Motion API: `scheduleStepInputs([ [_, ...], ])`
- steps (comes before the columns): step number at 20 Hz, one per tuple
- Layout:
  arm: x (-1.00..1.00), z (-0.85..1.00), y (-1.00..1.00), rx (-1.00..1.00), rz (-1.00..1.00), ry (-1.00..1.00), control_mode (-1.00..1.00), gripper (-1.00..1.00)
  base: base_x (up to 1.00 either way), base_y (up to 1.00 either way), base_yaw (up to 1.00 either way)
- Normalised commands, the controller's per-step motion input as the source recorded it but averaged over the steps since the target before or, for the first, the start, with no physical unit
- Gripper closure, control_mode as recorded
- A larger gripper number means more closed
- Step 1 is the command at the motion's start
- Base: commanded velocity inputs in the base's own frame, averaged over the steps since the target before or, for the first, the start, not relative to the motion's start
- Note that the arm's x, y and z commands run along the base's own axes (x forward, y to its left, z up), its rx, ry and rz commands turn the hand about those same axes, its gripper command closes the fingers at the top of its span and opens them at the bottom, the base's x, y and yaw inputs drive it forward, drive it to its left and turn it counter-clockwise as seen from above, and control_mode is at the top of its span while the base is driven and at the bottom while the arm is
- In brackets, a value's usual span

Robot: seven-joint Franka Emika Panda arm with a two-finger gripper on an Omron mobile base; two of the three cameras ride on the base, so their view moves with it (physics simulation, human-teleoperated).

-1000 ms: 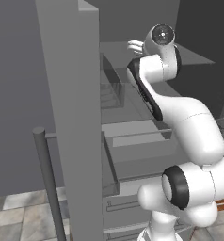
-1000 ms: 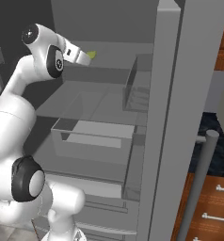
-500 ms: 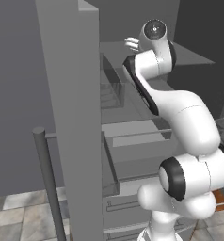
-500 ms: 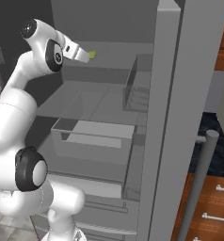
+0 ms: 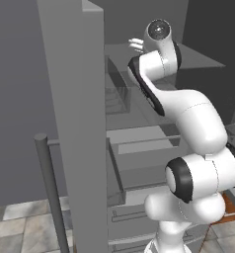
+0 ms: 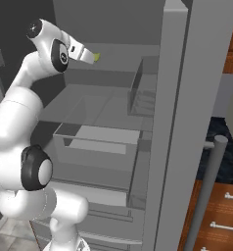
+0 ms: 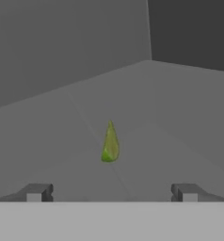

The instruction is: There is a bowl on the dining counter. Grab a lemon wedge from the fridge and place it in the bowl. Then get the liquor bottle and glass cup from the cabinet and place them next to the bowl.

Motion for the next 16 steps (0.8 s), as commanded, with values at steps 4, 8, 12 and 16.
scheduleStepInputs([
  [4, 0.11, -0.08, -0.03, 0.00, 0.00, 0.00, -1.00, -1.00, 0.00, 0.00, 0.00],
  [8, 0.12, -0.15, -0.12, 0.00, 0.00, 0.03, -1.00, -1.00, 0.00, 0.00, 0.00],
  [12, 0.14, -0.09, -0.09, 0.00, 0.00, 0.05, -1.00, -1.00, 0.00, 0.00, 0.00],
  [16, 0.17, -0.08, 0.00, -0.02, 0.00, 0.09, -1.00, -1.00, 0.00, 0.00, 0.00],
])
